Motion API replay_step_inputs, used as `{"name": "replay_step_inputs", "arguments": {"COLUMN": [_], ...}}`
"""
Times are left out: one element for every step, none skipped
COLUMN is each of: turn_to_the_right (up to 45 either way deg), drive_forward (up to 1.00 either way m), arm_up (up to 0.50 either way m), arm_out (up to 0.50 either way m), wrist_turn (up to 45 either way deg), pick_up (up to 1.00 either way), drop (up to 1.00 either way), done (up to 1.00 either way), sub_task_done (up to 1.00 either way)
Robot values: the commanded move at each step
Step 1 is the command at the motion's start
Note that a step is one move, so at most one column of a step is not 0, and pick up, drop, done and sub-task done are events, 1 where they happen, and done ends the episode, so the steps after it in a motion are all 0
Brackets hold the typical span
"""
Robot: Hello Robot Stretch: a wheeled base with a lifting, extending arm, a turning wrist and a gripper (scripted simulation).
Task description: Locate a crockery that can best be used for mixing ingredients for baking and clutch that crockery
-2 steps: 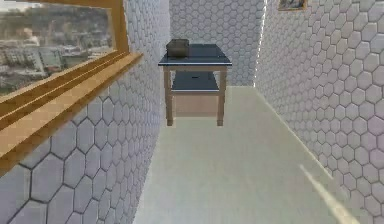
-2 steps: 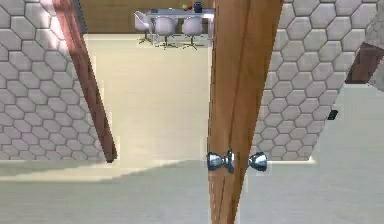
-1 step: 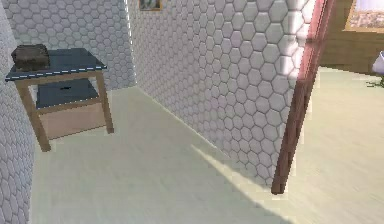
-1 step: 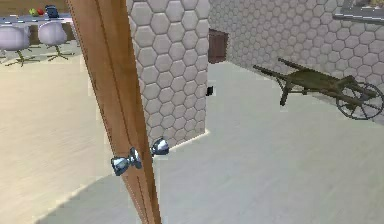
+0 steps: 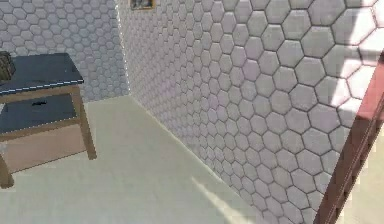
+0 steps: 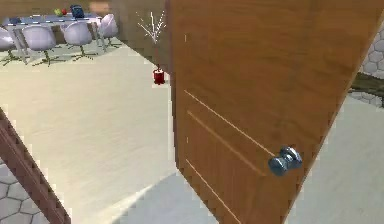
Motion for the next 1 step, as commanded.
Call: {"name": "replay_step_inputs", "arguments": {"turn_to_the_right": [45.0], "drive_forward": [0.0], "arm_up": [0.0], "arm_out": [0.0], "wrist_turn": [0.0], "pick_up": [0.0], "drop": [0.0], "done": [0.0], "sub_task_done": [0.0]}}
